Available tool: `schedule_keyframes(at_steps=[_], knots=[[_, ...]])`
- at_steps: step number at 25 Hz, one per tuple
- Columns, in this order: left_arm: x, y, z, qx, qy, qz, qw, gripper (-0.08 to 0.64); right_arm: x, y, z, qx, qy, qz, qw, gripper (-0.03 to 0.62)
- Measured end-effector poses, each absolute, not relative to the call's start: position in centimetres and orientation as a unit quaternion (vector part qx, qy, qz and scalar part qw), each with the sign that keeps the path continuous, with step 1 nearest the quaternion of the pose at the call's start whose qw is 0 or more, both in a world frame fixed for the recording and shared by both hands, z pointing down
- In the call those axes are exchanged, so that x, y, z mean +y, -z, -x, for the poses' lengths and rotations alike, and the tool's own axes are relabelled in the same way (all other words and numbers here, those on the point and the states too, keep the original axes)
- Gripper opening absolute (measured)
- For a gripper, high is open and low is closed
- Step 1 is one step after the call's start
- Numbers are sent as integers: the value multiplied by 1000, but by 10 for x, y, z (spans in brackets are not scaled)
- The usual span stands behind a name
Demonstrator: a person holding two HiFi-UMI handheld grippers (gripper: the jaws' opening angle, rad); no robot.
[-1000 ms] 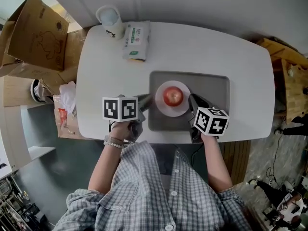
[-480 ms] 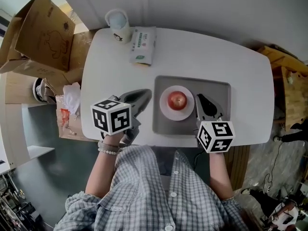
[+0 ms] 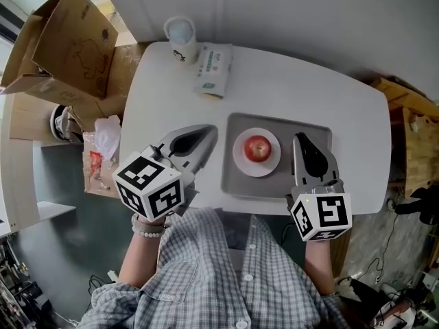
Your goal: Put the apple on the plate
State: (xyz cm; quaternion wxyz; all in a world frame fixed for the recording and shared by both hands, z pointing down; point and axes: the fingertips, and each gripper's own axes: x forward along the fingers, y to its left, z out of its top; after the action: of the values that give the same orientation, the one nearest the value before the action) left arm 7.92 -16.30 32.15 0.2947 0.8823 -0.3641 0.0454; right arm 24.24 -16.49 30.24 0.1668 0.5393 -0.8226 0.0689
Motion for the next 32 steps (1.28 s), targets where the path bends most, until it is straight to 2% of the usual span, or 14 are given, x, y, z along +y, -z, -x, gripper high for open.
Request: schedule_keyframes(at_steps=[6, 10, 18, 32], knots=[[-155, -283, -82, -373, -57, -905, 194, 8, -160, -256, -227, -836, -32, -534, 122, 35], [-152, -260, -83, -368, -43, -916, 157, 8, -156, -233, -219, -839, -16, -534, 101, 34], [-149, -223, -84, -355, -5, -925, 137, 8, -153, -211, -216, -834, 27, -543, 90, 32], [-146, -231, -88, -350, -16, -926, 141, 8, -149, -215, -216, -836, 25, -540, 96, 29]])
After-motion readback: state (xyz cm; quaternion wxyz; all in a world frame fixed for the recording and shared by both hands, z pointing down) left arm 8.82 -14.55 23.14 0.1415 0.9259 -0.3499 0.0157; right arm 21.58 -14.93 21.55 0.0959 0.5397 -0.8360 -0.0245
